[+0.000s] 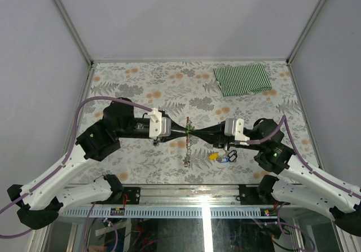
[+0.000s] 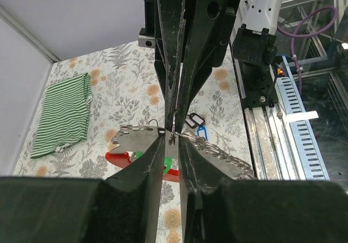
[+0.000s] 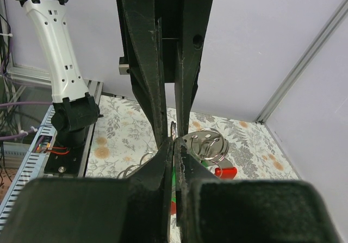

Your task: Put the keys on the keyring

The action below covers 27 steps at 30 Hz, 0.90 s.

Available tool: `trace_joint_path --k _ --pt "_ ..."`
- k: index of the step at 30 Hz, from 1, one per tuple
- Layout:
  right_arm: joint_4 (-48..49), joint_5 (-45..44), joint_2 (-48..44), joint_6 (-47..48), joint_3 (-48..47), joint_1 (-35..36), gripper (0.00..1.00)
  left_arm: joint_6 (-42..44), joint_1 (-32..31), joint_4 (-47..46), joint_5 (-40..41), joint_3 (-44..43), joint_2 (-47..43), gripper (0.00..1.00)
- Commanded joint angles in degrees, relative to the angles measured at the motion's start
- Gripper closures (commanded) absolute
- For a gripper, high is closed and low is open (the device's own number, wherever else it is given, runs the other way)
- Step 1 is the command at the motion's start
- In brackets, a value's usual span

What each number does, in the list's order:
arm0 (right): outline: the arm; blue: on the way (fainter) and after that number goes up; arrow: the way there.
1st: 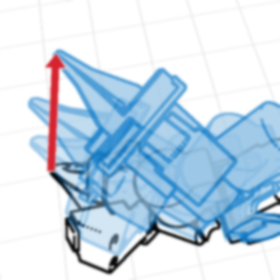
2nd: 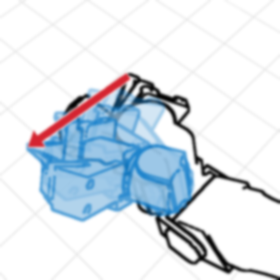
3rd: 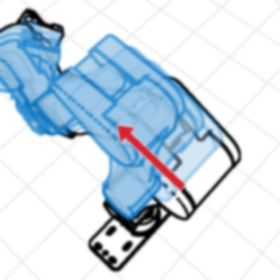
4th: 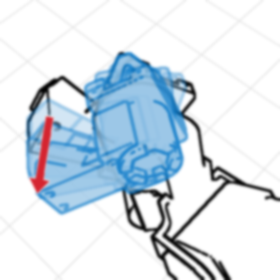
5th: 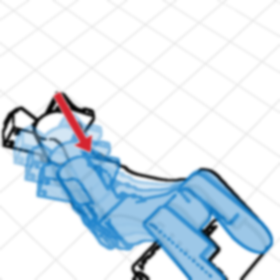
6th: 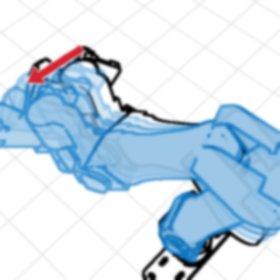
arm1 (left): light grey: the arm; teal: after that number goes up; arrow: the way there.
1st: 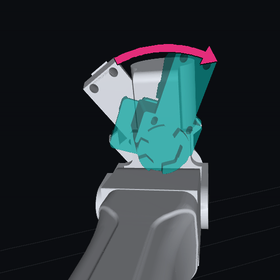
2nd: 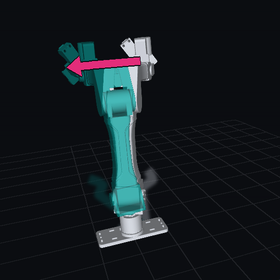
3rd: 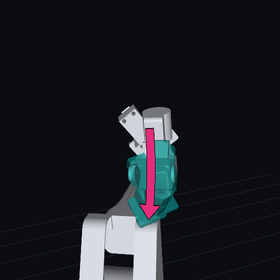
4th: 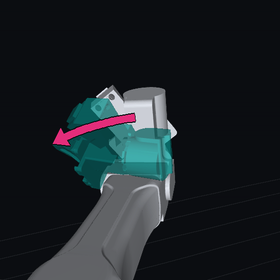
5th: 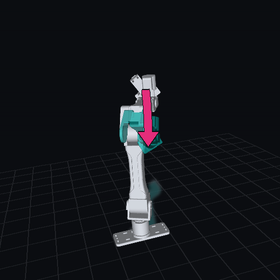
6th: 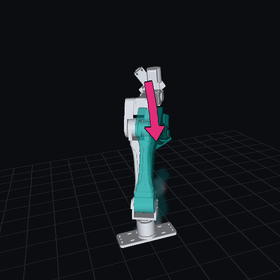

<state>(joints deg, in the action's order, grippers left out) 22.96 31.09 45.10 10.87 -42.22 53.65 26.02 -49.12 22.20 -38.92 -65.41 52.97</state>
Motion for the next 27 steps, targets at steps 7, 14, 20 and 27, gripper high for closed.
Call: trace_joint_path --k 7,14,20,27 --pt "4.78 0.66 0.0 -0.24 -1.38 0.41 1.0 -0.53 -0.27 -3.83 -1.72 -0.91 0.03 0.84" --pt "4.05 0.46 -0.07 0.18 -1.29 0.46 1.0 -0.6 -0.35 -3.74 -0.84 -0.8 -0.65 0.84" --pt "3.59 0.12 -0.32 0.39 -1.36 0.47 1.0 -0.16 -0.28 -3.09 0.24 -0.88 -1.07 0.84" --pt "3.42 0.2 -0.06 0.49 -1.46 0.43 1.0 -0.08 -0.27 -2.77 0.37 -1.03 -1.19 0.84"
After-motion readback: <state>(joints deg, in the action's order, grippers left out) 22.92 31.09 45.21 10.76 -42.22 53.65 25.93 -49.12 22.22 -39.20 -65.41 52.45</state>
